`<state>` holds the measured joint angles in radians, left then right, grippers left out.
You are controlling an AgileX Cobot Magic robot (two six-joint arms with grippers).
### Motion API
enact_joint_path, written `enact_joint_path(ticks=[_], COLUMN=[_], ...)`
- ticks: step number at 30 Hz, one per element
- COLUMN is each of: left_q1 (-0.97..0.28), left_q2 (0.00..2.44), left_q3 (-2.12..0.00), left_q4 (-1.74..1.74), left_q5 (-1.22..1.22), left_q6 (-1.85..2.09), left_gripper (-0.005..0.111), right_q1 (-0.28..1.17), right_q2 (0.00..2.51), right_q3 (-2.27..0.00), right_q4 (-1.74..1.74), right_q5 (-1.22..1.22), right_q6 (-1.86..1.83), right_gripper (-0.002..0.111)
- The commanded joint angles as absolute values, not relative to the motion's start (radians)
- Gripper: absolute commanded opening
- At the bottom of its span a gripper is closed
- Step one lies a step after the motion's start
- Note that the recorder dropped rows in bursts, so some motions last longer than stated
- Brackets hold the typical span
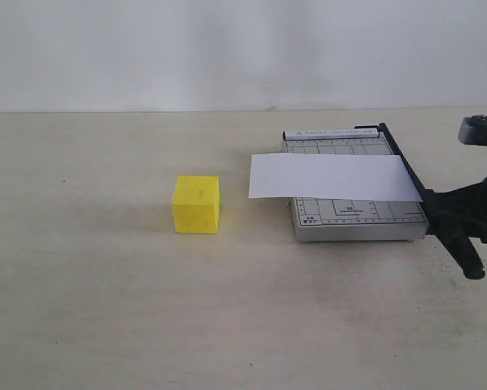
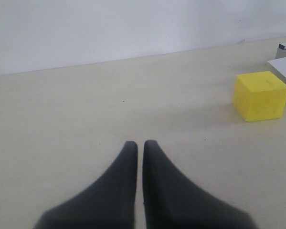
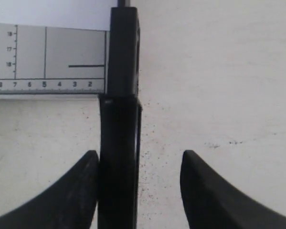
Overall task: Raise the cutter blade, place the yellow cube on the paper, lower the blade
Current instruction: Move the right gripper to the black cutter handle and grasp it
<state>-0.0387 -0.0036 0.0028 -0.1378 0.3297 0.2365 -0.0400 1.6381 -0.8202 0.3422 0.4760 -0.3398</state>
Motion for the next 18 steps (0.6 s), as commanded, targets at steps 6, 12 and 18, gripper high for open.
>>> enact_joint_path(ticks=[6,12,18], left_q1=[-0.045,-0.045,-0.045], left_q2=[0.0,0.0,0.0], left_q3=[0.0,0.0,0.0], left_q4=[-0.136,-0.136,-0.136], left_q5=[0.312,0.312,0.312], left_q6=[0.241,0.241,0.241], left_gripper=[0.005,0.005,0.005], right_q1=[0.025,0.112,0.113], right_q2=[1.437,1.501,1.567], right_q3=[-0.509,-0.509,-0.507], right_q4=[0.623,0.622,0.622], right_q5=[0.015,-0.016,-0.062], right_q6=[-0.579,-0.571,-0.559], right_gripper=[0.05,0.05,0.05])
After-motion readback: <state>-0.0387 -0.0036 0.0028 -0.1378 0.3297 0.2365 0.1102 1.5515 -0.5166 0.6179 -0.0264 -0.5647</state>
